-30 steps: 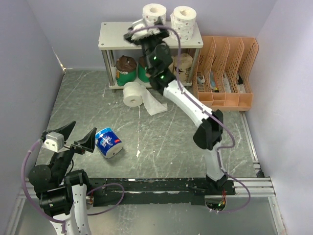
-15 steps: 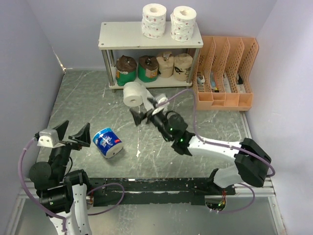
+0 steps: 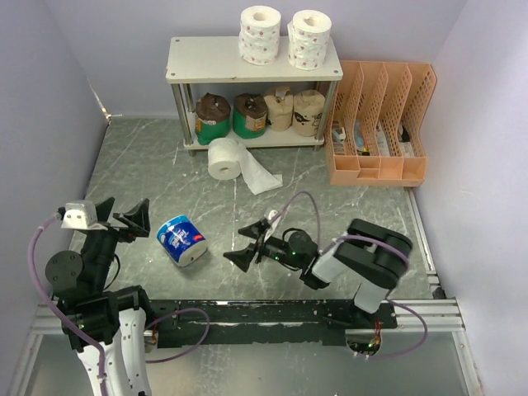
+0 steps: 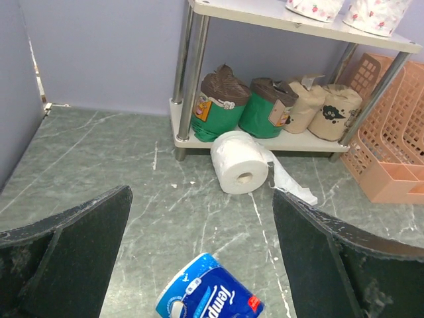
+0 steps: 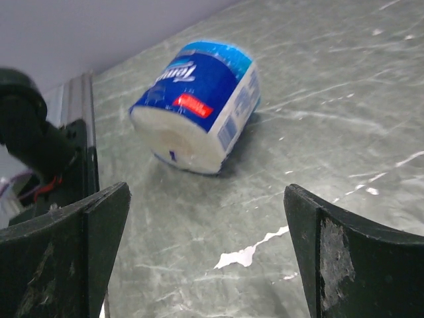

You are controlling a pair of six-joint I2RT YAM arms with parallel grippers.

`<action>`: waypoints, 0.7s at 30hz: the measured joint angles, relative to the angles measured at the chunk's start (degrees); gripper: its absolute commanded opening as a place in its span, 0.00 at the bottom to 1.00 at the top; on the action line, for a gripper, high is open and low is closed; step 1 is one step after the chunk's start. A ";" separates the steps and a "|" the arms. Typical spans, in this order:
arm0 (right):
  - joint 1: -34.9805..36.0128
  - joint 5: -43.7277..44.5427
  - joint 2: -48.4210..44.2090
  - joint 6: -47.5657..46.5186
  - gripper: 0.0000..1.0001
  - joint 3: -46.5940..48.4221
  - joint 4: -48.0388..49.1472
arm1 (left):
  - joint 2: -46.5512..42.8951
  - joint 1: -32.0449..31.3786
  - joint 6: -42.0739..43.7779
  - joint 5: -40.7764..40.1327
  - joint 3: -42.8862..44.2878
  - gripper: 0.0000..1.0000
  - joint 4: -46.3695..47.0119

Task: Place and organize the paper towels onto the shelf

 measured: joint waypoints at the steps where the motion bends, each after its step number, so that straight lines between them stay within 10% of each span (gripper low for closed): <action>1: -0.02 -1.53 2.58 -0.39 1.00 0.28 2.16 | 0.26 0.00 0.37 -0.22 0.15 0.99 0.00; 21: -0.02 -11.26 29.97 -6.75 1.00 22.97 9.60 | -0.94 2.54 1.16 -1.09 -0.44 0.99 0.07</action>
